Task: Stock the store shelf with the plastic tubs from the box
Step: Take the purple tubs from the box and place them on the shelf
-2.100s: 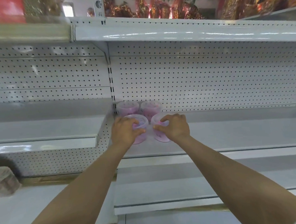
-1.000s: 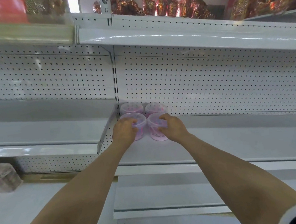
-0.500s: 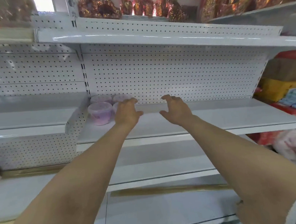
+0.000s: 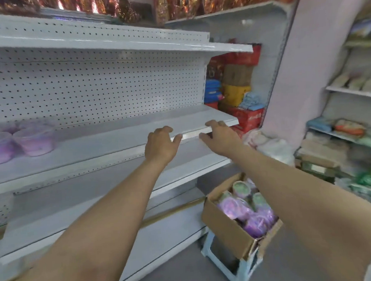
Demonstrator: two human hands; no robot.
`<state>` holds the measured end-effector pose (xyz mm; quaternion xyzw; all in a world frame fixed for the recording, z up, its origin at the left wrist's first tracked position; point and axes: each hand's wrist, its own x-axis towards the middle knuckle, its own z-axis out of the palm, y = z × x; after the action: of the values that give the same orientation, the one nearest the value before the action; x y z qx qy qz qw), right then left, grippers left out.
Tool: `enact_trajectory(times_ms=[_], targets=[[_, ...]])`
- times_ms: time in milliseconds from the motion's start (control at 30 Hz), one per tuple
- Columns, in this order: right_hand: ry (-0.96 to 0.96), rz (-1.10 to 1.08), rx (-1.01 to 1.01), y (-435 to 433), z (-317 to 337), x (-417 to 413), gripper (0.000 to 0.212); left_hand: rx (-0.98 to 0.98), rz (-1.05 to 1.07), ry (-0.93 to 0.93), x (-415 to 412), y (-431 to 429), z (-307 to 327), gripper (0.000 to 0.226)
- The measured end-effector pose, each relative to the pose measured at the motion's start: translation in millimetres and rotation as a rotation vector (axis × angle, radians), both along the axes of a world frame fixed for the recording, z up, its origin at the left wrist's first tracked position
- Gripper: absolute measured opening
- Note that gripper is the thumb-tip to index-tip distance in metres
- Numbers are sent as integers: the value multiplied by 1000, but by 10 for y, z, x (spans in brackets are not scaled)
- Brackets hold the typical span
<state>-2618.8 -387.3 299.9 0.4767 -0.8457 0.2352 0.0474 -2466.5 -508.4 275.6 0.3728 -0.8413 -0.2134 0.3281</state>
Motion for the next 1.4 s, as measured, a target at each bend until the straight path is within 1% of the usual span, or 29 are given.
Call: enact_trajectory(times_ms=[133,233,300,467,533,633,733,833,933,1033,1133,1200,1300,1400], targets=[[-76,-121,29,507,-136,-505,63,-16,-87,-38,-590,386,-72,47],[-102,-218,19,797,-310,-893,57,-6,-142,-59,-1054,553,-168,46],[-110,-254,35,940,-425,-1160,60,15,-182,-93,-1384,618,-307,45],[-179,-366,80,1087,-822,-1979,53,92,-282,-177,-2289,626,-850,44],[-216,-399,120,1088,-1033,-2336,54,133,-309,-213,-2691,581,-1118,45],[-303,-437,212,1019,-1396,-2897,59,193,-367,-286,-3278,490,-1534,51],[-391,-454,314,945,-1812,-3341,51,287,-419,-397,-3688,386,-1936,46],[-464,-473,389,855,-2350,-3640,53,432,-434,-452,-3919,215,-2400,43],[-608,-476,484,775,-2898,-3799,56,536,-404,-563,-3988,49,-2908,40],[-693,-459,607,738,-3336,-3880,63,542,-350,-633,-3940,-79,-3347,43],[-757,-475,645,682,-3657,-4002,61,576,-272,-721,-3930,-197,-3761,49],[-817,-511,635,636,-3781,-4110,60,631,-239,-818,-3926,-243,-4019,56],[-862,-633,514,626,-3873,-4322,62,750,-221,-836,-3945,-254,-4208,66],[-888,-744,402,673,-3919,-4565,59,706,-223,-880,-4000,-275,-4232,59]])
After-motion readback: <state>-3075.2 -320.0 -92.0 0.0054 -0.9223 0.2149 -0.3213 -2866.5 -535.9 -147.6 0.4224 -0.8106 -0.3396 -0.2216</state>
